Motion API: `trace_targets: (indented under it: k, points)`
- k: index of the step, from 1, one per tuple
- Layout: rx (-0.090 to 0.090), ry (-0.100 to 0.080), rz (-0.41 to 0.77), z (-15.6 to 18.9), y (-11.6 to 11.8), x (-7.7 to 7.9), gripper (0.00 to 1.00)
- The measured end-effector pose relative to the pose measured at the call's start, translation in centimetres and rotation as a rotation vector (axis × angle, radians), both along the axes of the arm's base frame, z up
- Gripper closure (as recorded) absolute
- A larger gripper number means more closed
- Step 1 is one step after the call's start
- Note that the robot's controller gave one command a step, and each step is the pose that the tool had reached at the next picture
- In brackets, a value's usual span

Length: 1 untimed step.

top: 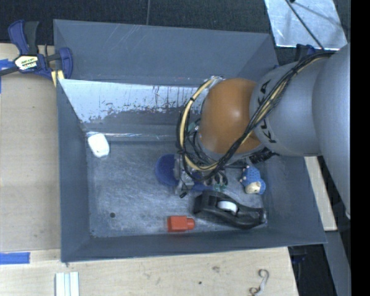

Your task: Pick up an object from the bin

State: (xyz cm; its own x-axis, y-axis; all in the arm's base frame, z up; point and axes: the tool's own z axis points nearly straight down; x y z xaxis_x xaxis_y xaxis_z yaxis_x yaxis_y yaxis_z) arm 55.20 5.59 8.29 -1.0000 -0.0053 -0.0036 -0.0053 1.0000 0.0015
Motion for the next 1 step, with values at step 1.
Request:
trace_targets:
  k: [1]
  points:
    - [0.0,-0.008,0.015,14.59,2.45,-0.31,1.0]
